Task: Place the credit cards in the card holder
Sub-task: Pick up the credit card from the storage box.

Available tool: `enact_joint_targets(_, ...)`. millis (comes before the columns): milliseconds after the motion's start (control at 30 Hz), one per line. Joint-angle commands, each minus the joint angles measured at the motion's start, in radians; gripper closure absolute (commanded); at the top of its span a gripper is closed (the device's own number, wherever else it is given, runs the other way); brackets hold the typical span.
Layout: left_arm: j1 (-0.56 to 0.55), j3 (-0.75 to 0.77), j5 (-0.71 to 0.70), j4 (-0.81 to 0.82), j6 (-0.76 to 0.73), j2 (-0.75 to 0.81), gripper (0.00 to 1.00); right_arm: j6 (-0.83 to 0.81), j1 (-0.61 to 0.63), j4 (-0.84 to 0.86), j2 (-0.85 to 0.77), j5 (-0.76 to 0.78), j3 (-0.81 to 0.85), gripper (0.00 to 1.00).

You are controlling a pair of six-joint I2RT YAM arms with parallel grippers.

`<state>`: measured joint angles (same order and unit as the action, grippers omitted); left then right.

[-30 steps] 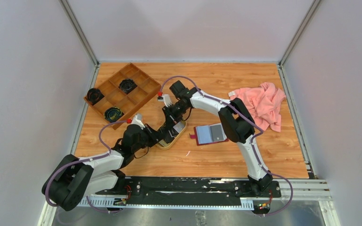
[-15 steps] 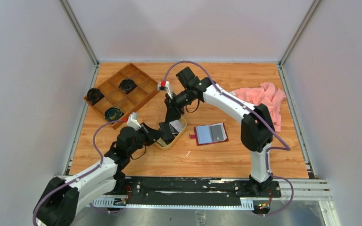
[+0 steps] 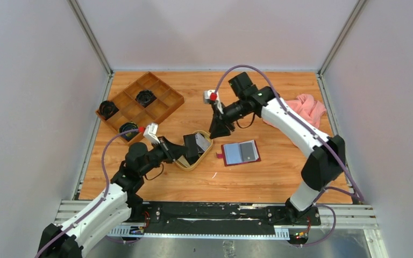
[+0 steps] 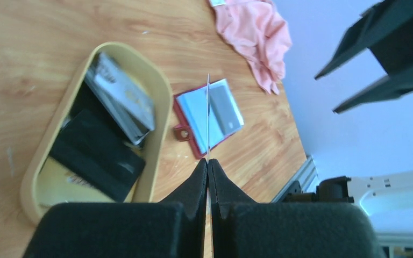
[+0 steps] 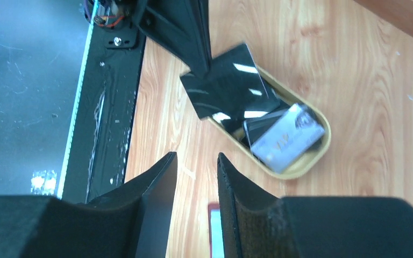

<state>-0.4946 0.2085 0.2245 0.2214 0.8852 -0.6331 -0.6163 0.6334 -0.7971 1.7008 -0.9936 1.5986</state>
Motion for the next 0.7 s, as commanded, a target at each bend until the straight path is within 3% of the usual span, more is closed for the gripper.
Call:
enact_joint_targets(0, -0.026, 0.064, 0.128, 0.044, -0.108, -0.015, 1.00, -0.088, -0.092, -0.039, -0.134, -0.002, -0.121, 0.60)
enact_joint_targets(267, -0.174, 0.146, 0.199, 0.268, -0.247, -0.206, 1.00, -0.039, -0.196, 0.107, -0.271, -0.138, -0.360, 0.41)
enact_joint_targets(467, -0.213, 0.172, 0.218, 0.391, -0.258, -0.328, 1.00, -0.001, -0.201, 0.125, -0.210, -0.137, -0.363, 0.39)
enact_joint_targets(667, -0.213, 0.163, 0.199, 0.475, -0.231, -0.348, 1.00, 0.057, -0.233, 0.125, -0.153, -0.246, -0.357, 0.39)
